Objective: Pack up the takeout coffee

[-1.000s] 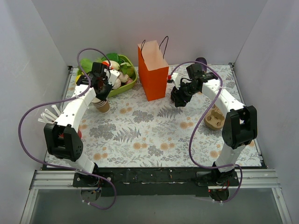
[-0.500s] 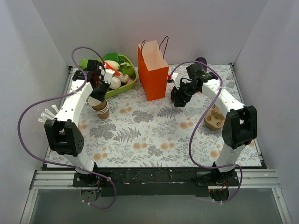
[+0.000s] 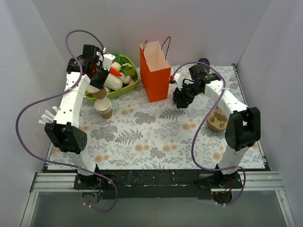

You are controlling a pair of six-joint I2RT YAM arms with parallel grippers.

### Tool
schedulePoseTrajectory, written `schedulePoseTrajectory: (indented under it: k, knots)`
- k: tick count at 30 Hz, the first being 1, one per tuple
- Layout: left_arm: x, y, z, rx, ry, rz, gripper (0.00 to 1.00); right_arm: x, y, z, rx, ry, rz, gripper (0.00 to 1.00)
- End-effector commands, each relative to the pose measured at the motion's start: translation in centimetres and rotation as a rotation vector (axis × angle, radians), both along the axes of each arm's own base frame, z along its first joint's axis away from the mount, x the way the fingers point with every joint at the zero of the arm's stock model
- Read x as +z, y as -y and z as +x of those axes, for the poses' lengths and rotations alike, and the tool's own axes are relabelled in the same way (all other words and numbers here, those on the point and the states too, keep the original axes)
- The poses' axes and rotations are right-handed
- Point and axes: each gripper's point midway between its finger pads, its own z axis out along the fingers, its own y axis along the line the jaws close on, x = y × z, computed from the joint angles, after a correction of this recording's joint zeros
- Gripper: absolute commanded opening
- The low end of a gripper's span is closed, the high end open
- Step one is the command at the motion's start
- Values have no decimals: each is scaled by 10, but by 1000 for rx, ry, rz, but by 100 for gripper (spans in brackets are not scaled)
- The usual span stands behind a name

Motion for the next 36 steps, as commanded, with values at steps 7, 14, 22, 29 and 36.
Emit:
schedulePoseTrajectory:
  k: [7,14,22,29,36]
  knots:
    - [24,116,-43,-412,8,-166,0,40,4,28,-107,108,66,57]
    - [-36,160,-71,-591,-45,-151,0,51,44,48,-260,197,74,63]
    - [-88,194,-88,-739,-9,-169,0,41,68,37,-283,189,58,62]
    - [-109,226,-100,-791,-83,-221,0,42,70,43,-256,256,53,60]
    - [-123,238,-105,-821,-129,-219,2,34,68,43,-245,247,56,59]
